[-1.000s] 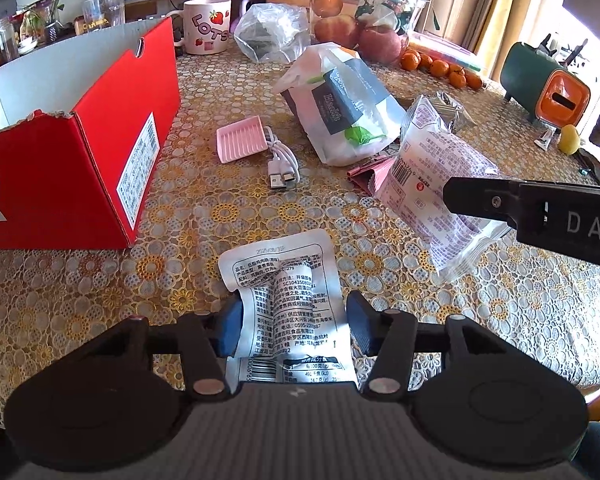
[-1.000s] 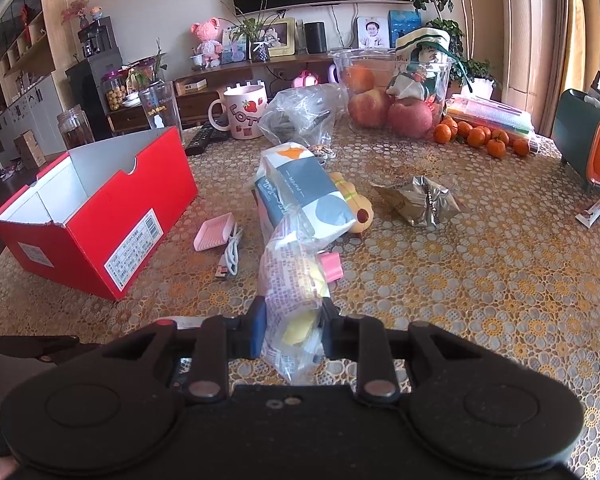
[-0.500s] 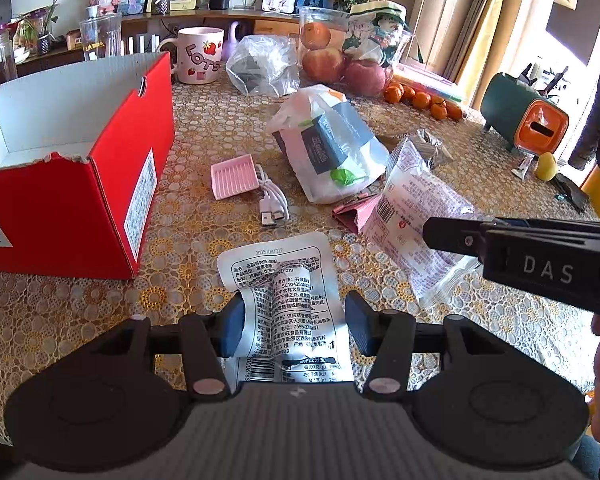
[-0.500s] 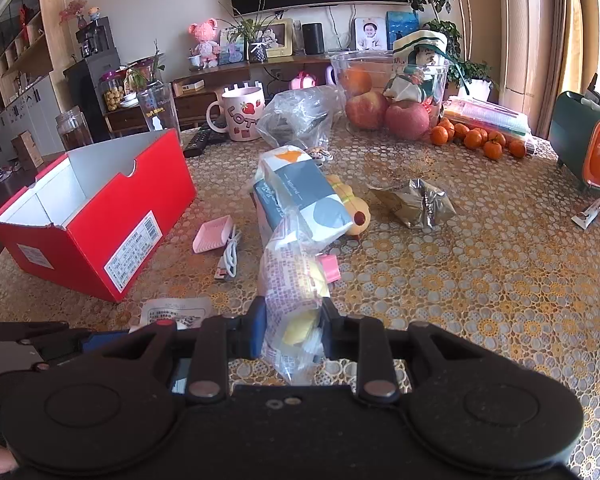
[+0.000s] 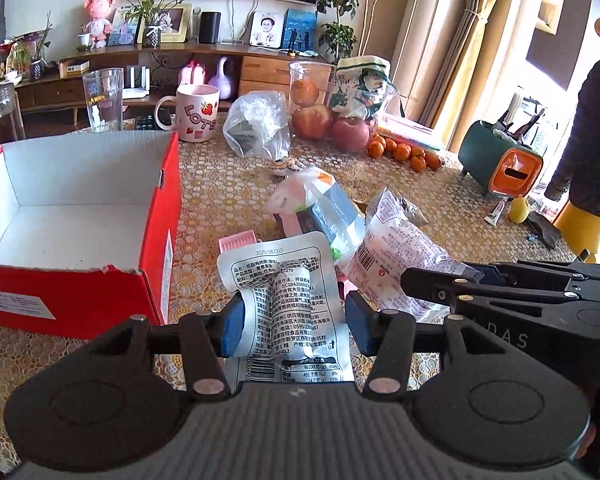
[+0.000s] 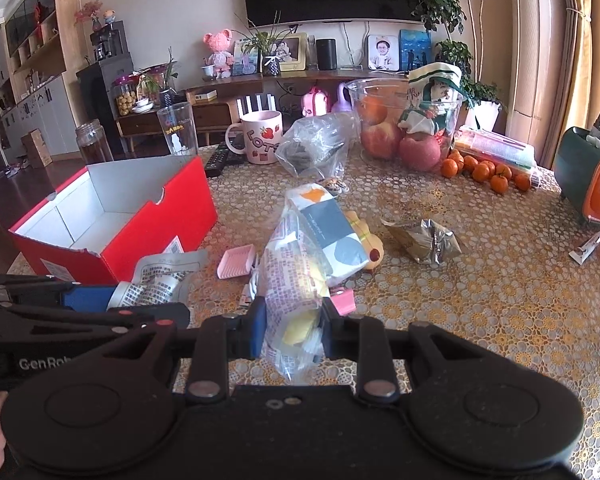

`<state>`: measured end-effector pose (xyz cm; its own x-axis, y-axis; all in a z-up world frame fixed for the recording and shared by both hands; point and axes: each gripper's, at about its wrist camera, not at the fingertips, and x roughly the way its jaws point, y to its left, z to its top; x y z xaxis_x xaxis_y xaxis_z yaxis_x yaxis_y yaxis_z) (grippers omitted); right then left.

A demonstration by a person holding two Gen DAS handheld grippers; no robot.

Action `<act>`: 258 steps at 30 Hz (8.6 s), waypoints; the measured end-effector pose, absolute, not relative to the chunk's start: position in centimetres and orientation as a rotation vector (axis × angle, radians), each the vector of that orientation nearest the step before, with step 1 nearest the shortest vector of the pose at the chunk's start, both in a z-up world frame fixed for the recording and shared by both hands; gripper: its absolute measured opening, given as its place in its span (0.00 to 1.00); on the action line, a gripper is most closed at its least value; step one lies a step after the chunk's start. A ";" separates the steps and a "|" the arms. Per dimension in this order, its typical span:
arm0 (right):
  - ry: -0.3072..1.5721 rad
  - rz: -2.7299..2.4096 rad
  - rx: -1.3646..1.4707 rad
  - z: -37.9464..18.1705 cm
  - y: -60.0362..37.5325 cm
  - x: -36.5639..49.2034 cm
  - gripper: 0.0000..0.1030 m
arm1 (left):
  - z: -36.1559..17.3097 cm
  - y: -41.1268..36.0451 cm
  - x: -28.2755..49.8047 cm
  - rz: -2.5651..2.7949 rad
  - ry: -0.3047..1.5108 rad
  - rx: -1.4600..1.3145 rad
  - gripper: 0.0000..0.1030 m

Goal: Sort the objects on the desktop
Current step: 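Carry both items into the red box and open both grippers, then withdraw both grippers from the box back toward the table items, then grasp the white USB cable with the left gripper while the right gripper grasps the pink binder clip, then lift the cable and pink clip and carry them toward the red box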

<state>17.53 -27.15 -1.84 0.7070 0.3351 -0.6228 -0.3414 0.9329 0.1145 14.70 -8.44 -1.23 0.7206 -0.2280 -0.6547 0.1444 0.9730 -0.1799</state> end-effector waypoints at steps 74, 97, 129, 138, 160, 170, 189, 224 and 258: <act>0.871 0.590 -0.252 -5.7 -0.4 26.7 0.27 | -6.9 15.9 33.2 -0.067 1.136 -0.025 0.52; 0.794 0.643 -0.200 -2.5 -3.4 24.1 0.59 | -3.0 16.6 29.6 -0.004 1.053 -0.136 0.77; 0.679 0.597 -0.001 -0.4 -10.4 19.0 1.00 | 0.8 13.1 20.8 -0.052 0.845 -0.124 1.00; 0.597 0.583 -0.065 -0.3 -13.3 16.9 1.00 | 1.3 9.6 18.5 -0.110 0.809 -0.077 1.00; 0.629 0.365 -0.088 -4.6 -25.7 16.8 0.94 | -0.2 -5.7 16.7 -0.207 0.709 0.054 1.00; 0.649 0.351 -0.113 -7.9 -28.1 18.9 0.88 | -2.7 -10.7 18.3 -0.237 0.718 0.055 1.00; 0.749 0.397 -0.107 -12.2 -28.3 25.0 0.77 | -9.6 -10.8 25.3 -0.183 0.830 -0.036 0.90; 0.796 0.365 -0.066 -12.2 -27.2 26.3 0.50 | -11.8 -11.1 27.1 -0.202 0.879 -0.041 0.20; 0.778 0.351 -0.137 -5.1 -26.6 19.9 0.50 | -5.6 -9.4 18.9 -0.322 0.838 -0.026 0.19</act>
<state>19.94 -26.57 -5.08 0.6580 0.2591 -0.7071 -0.3588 0.9334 0.0081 18.88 -9.40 -5.60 0.6233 -0.2908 -0.7259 0.2707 0.9511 -0.1486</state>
